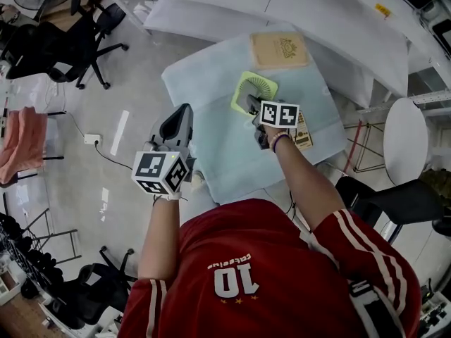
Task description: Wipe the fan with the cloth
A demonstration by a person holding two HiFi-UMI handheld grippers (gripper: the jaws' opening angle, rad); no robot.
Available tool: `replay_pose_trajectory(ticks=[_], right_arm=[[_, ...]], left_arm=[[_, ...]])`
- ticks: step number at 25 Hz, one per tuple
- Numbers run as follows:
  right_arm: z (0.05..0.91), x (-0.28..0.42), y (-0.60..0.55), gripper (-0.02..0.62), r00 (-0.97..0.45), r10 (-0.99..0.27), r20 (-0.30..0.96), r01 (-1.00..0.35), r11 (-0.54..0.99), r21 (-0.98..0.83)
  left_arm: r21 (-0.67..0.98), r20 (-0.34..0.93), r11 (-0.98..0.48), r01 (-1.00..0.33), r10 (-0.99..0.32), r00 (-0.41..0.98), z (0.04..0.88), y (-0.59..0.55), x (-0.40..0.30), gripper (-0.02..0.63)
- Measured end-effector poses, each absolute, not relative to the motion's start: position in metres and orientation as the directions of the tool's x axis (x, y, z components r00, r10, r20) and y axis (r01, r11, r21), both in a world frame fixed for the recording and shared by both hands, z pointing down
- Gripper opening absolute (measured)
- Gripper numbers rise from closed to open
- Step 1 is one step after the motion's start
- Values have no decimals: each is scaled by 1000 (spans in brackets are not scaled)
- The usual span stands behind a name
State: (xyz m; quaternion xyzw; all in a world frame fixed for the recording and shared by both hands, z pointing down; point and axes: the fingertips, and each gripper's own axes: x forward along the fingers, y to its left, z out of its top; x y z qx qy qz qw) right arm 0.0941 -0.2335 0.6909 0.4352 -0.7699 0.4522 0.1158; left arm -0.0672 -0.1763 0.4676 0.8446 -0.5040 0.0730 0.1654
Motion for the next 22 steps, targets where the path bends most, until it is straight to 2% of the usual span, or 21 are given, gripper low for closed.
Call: replay_pose_trajectory(ticks=[22], right_arm=[[717,77,-252,20,-600,-518,610,-780,209,-590]], left_arm=[[210,347,-385,-898,-830,437,488,-163,-89,5]])
